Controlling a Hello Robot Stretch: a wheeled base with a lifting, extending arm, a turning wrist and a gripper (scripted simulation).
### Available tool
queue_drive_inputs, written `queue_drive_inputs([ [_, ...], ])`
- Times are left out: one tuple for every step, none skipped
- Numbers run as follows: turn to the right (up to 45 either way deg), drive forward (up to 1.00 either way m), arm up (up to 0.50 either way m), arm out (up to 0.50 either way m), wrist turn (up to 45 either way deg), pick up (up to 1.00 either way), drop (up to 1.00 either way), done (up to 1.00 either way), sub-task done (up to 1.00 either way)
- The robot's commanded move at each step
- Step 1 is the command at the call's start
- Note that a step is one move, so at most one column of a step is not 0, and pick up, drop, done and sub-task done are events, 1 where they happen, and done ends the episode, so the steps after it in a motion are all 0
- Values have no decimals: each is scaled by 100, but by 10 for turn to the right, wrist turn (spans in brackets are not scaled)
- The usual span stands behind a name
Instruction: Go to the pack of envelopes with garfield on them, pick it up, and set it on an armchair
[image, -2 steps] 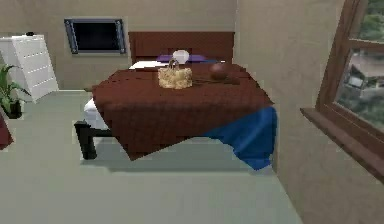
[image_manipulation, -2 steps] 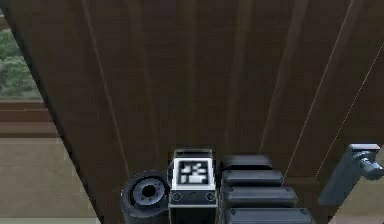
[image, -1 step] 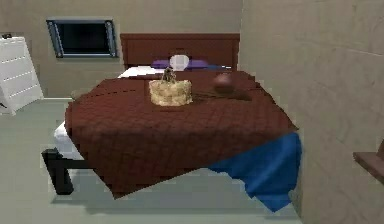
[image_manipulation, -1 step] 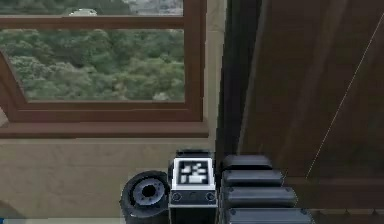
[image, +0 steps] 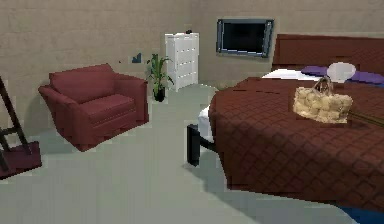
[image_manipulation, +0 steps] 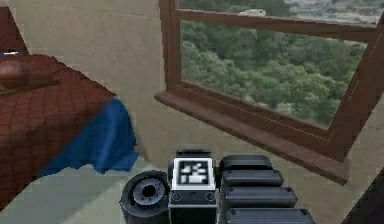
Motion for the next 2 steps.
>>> queue_drive_inputs([
  [0, 30, 0, 0, 0, 0, 0, 0, 0],
  [-150, 0, 0, 0, 0, 0, 0, 0, 0],
])
